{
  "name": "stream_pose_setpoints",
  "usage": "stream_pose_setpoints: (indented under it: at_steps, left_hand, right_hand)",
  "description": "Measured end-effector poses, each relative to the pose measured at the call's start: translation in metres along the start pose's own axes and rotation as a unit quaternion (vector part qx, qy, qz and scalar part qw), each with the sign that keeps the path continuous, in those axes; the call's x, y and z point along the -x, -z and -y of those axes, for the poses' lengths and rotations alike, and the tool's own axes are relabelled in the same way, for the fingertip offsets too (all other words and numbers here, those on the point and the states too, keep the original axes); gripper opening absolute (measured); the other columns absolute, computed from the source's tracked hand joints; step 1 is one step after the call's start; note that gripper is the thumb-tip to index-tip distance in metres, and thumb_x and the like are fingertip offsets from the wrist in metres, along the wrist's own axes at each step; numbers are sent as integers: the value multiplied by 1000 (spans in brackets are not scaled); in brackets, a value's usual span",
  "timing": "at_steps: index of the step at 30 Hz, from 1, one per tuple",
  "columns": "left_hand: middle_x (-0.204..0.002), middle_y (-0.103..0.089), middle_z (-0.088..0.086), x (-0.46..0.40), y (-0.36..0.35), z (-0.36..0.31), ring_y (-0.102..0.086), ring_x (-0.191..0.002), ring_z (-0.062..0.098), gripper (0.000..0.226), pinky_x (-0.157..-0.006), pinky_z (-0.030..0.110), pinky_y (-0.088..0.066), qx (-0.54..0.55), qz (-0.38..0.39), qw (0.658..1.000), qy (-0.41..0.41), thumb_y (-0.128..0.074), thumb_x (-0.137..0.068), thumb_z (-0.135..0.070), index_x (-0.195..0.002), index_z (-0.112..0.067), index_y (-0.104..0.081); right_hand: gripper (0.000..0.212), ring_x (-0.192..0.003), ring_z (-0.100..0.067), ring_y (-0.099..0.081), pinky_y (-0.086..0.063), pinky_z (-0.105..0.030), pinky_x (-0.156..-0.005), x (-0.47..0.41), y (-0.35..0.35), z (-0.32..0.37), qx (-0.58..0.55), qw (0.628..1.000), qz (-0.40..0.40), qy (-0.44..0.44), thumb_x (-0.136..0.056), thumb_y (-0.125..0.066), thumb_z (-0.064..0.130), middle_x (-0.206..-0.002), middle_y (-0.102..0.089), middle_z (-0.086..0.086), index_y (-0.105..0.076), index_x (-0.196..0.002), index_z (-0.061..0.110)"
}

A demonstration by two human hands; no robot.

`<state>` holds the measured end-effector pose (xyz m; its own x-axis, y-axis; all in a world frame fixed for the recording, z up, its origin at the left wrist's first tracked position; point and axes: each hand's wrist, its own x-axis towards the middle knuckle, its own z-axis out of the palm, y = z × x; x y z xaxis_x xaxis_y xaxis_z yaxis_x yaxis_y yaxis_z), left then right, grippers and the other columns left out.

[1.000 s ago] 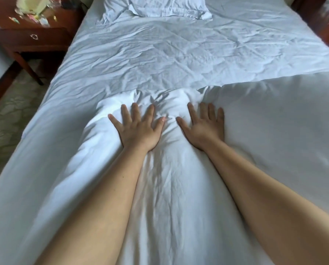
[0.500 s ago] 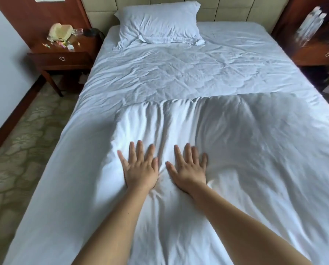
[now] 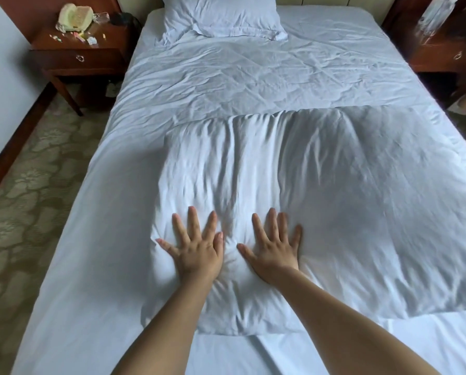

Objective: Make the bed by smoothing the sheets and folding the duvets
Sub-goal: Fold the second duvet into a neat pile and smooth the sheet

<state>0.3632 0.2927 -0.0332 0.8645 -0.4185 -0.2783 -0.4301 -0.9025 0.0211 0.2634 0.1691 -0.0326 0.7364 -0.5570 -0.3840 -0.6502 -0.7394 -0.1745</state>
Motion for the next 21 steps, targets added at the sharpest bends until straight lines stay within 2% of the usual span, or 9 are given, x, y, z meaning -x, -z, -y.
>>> stream_pose_setpoints:
  at_steps: [4, 8, 13, 16, 21]
  left_hand:
    - [-158, 22, -3, -18, -11, -2, 28, -141, 33, 54, -99, 77, 10, 10, 8, 1000, -2, -15, -97, -55, -147, -49, 5]
    - [-158, 24, -2, -25, -6, -2, 28, -141, 34, 54, -100, 77, 6, 4, 48, 999, -7, -12, -97, -57, -147, -49, 6]
    - [-157, 25, 0, 6, 13, -14, 29, -141, 34, 56, -103, 72, 15, 10, 29, 999, 11, -10, -96, -58, -147, -46, 9]
    - [-158, 24, -1, 17, 25, -42, 27, -142, 33, 55, -103, 70, 16, 19, 23, 1000, -2, -8, -97, -55, -147, -46, 13]
    - [-159, 20, -4, 30, 35, -91, 19, -145, 29, 52, -107, 69, 10, 30, 19, 997, -68, -11, -100, -50, -147, -46, 11]
  right_hand:
    - [81, -143, -24, 29, 22, -55, -109, -20, -11, 1, 15, 1000, 6, -2, -86, -20, 76, -155, 30, -4, 14, -149, 38]
    - [82, -142, -25, 29, 21, -55, -109, -24, 1, -1, 19, 998, 58, 1, -86, -21, 75, -155, 31, -4, 14, -150, 37]
    - [80, -144, -21, 26, 18, -48, -113, -2, 19, -13, 8, 997, 72, 27, -87, -19, 75, -157, 27, -4, 15, -150, 38]
    - [76, -146, -17, 19, 17, -42, -115, 6, 29, -27, 10, 998, 55, 41, -89, -18, 71, -159, 19, -2, 10, -151, 37]
    - [70, -147, -15, 12, 18, -37, -116, 9, 58, -77, 65, 995, -14, 72, -92, -29, 62, -162, 4, -1, -11, -153, 32]
